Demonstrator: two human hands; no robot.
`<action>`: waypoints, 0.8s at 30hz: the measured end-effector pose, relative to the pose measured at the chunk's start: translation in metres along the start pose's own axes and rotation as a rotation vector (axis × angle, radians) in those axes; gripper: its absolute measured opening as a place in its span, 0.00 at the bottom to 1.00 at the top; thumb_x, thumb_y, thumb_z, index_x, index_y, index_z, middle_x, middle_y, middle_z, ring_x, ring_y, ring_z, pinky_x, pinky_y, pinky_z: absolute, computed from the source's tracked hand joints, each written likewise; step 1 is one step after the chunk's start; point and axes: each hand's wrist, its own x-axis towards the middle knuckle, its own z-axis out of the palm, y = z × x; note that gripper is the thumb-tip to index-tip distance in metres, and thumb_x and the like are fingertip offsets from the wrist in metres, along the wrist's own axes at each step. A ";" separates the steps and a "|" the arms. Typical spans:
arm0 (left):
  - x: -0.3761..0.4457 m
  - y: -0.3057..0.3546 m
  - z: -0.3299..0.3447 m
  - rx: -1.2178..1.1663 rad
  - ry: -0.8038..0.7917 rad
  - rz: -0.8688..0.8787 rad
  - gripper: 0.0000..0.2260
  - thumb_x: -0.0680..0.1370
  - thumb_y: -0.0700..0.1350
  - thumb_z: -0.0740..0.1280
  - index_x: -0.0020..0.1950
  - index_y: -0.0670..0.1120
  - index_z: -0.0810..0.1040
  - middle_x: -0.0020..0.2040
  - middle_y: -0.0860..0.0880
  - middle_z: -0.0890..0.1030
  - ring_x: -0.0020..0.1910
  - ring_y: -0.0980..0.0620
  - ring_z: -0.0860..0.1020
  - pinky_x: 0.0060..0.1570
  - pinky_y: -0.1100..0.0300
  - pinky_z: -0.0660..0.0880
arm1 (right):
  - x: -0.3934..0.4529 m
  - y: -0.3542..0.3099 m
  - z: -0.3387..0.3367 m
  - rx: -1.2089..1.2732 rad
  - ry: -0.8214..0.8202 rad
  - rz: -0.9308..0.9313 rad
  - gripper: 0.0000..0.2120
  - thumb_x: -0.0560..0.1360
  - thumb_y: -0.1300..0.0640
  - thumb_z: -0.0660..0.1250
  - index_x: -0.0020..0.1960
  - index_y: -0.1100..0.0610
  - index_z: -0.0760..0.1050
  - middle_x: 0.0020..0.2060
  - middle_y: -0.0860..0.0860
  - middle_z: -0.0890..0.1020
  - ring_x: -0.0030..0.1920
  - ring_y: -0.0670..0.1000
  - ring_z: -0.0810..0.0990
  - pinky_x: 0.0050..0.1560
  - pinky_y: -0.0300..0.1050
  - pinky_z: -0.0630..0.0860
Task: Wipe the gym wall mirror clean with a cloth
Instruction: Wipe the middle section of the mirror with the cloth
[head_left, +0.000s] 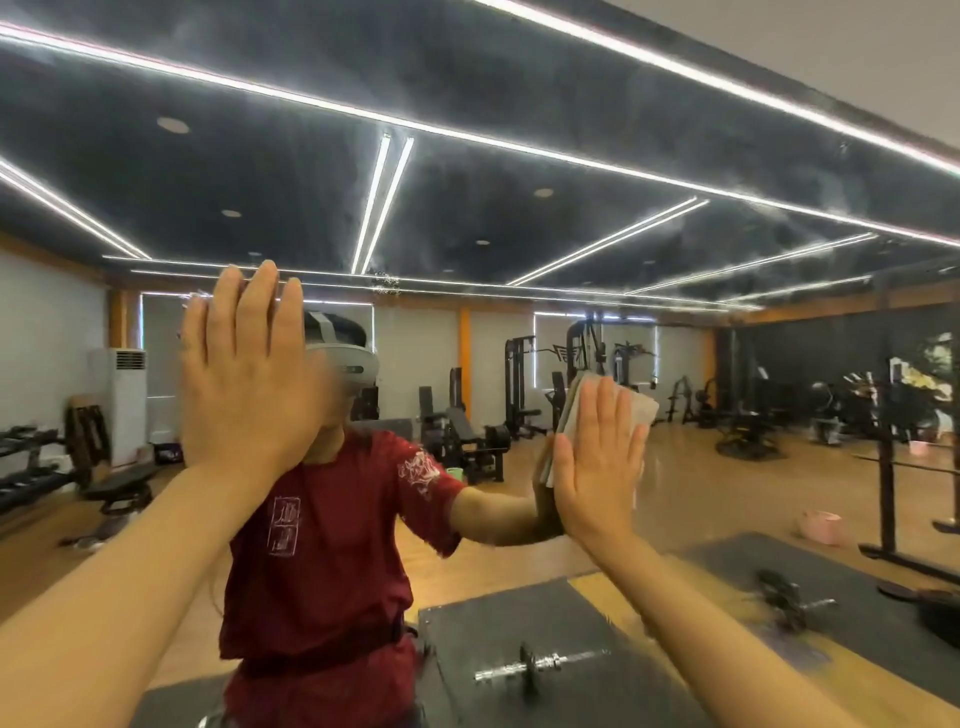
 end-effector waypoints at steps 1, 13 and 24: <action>0.000 0.000 0.000 0.000 -0.005 0.000 0.26 0.80 0.50 0.55 0.75 0.38 0.62 0.76 0.38 0.61 0.77 0.38 0.55 0.76 0.44 0.47 | 0.021 0.003 -0.004 -0.013 -0.004 0.009 0.31 0.81 0.42 0.41 0.81 0.55 0.45 0.80 0.52 0.45 0.80 0.52 0.41 0.77 0.63 0.43; 0.000 -0.001 0.001 -0.023 0.000 0.007 0.27 0.80 0.50 0.54 0.76 0.39 0.60 0.76 0.38 0.61 0.77 0.38 0.55 0.76 0.45 0.44 | 0.040 -0.008 -0.006 0.085 0.046 0.010 0.28 0.82 0.50 0.44 0.81 0.55 0.45 0.80 0.52 0.46 0.80 0.52 0.43 0.77 0.61 0.40; 0.001 -0.003 0.003 0.011 0.018 0.013 0.26 0.81 0.50 0.56 0.76 0.40 0.60 0.77 0.39 0.62 0.77 0.38 0.56 0.76 0.46 0.46 | 0.035 -0.107 0.013 0.008 0.060 -0.110 0.30 0.81 0.49 0.47 0.81 0.56 0.47 0.80 0.54 0.48 0.80 0.56 0.44 0.76 0.64 0.43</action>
